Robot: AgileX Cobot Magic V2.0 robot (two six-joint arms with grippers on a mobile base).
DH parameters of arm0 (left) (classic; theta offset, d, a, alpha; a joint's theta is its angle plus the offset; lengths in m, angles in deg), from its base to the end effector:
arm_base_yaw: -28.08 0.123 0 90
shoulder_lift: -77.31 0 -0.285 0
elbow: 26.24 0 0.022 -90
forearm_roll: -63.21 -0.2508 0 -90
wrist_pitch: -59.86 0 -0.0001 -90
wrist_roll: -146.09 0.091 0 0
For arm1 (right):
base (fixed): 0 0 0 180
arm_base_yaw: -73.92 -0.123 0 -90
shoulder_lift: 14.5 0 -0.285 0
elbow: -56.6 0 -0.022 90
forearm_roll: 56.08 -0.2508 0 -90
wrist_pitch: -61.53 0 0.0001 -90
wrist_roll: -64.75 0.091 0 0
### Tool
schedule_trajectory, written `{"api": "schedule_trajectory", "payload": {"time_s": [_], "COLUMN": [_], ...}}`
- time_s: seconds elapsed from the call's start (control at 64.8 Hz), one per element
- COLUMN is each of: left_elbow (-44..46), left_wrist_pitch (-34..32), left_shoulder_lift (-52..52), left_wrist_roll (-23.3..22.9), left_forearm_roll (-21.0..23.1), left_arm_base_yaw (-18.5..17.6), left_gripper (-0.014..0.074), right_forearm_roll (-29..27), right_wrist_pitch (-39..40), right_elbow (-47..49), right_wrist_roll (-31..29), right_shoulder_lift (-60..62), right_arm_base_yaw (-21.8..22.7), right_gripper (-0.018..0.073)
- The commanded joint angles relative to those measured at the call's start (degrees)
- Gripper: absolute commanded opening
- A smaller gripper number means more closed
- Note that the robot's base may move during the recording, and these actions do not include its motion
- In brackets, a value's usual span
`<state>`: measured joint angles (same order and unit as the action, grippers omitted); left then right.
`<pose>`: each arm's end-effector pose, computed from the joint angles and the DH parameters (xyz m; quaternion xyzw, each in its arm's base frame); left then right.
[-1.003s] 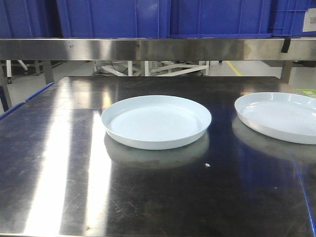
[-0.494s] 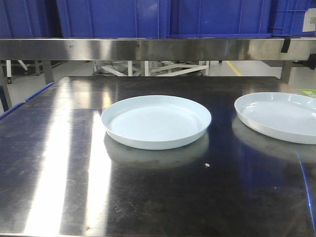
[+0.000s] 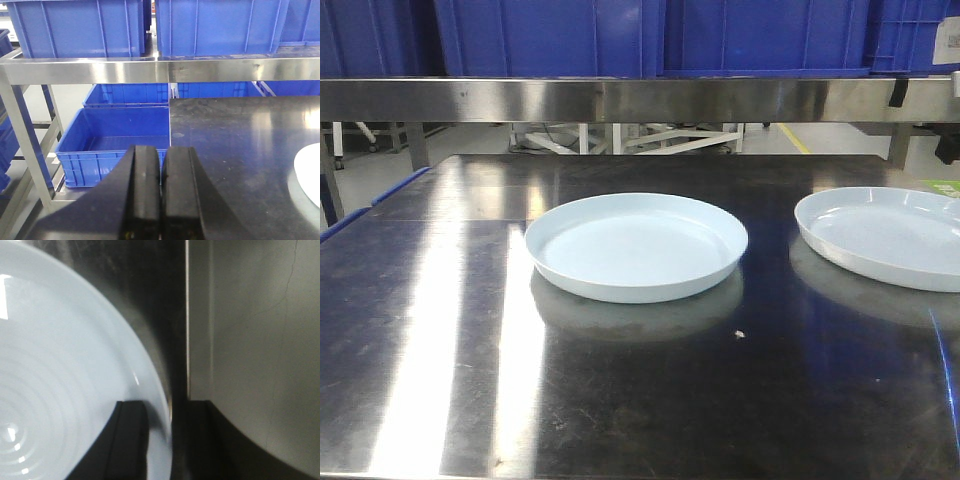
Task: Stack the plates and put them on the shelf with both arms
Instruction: 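Grasp the second plate's rim with the right gripper and lift it, then lower the held plate onto the centered plate and release it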
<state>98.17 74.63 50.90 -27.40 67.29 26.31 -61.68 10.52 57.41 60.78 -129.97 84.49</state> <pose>0.0803 -0.0041 0.2957 0.0343 0.7466 -0.0022 0.6644 0.3770 -0.0633 0.2078 0.0828 0.9879 0.0254 0.1288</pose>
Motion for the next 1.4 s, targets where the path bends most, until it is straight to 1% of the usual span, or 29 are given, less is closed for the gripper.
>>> {"api": "schedule_trajectory", "payload": {"time_s": [0.0, 0.093, 0.139, 0.17, 0.309, 0.494, 0.617, 0.694, 0.771, 0.895, 1.018, 1.157, 1.265, 1.388], "left_elbow": [1.6, 1.6, 1.6, 1.6, 1.6, 1.6, 1.6, 1.6, 1.6, 1.6, 1.6, 1.6, 1.6, 1.6], "left_wrist_pitch": [-4.9, -4.9, -4.9, -4.9, -4.9, -4.9, -4.9, -4.9, -4.9, -4.9, -4.9, -4.9, -4.9, -4.9], "left_shoulder_lift": [-0.3, -0.3, -0.3, -0.3, -0.3, -0.3, -0.3, -0.3, -0.3, -0.3, -0.3, -0.3, -0.3, -0.3], "left_wrist_roll": [-0.5, -0.5, -0.5, -0.5, -0.5, -0.5, -0.5, -0.5, -0.5, -0.5, -0.5, -0.5, -0.5, -0.5], "left_forearm_roll": [0.5, 0.5, 0.5, 0.5, 0.5, 0.5, 0.5, 0.5, 0.5, 0.5, 0.5, 0.5, 0.5, 0.5], "left_arm_base_yaw": [0.0, 0.0, 0.0, 0.0, 0.0, 0.0, 0.0, 0.0, 0.0, 0.0, 0.0, 0.0, 0.0, 0.0], "left_gripper": [0.0082, 0.0082, 0.0082, 0.0082, 0.0082, 0.0082, 0.0082, 0.0082, 0.0082, 0.0082, 0.0082, 0.0082, 0.0082, 0.0082], "right_forearm_roll": [0.3, 0.3, 0.0, -0.4, -2.6, -7.5, -12.3, -14.8, -16.1, -18.2, -18.4, -18.9, -18.9, -19.0], "right_wrist_pitch": [0.7, 0.6, 0.3, 0.1, 0.0, -0.4, -1.0, -1.5, -2.1, -1.9, 0.2, 5.2, 8.8, 10.0], "right_elbow": [2.0, 2.0, 2.1, 2.0, 2.0, 2.0, 2.0, 2.0, 2.0, 2.0, 2.0, 2.0, 2.0, 2.0], "right_wrist_roll": [-0.5, -0.5, -0.5, -0.5, -0.5, -0.5, -0.5, -0.9, -1.2, -1.2, -1.1, -1.1, -1.1, -1.1], "right_shoulder_lift": [2.8, 2.8, 2.8, 3.0, 5.0, 9.2, 11.7, 12.7, 13.7, 14.4, 14.0, 13.3, 11.5, 9.2], "right_arm_base_yaw": [0.3, 0.4, 0.6, 1.0, 3.4, 7.4, 7.6, 6.1, 4.2, -1.6, -8.4, -15.5, -19.2, -22.4], "right_gripper": [0.0187, 0.008, 0.0041, 0.0052, 0.0048, 0.0048, 0.0048, 0.0048, 0.0048, 0.0048, 0.0048, 0.0048, 0.0048, 0.0048]}}
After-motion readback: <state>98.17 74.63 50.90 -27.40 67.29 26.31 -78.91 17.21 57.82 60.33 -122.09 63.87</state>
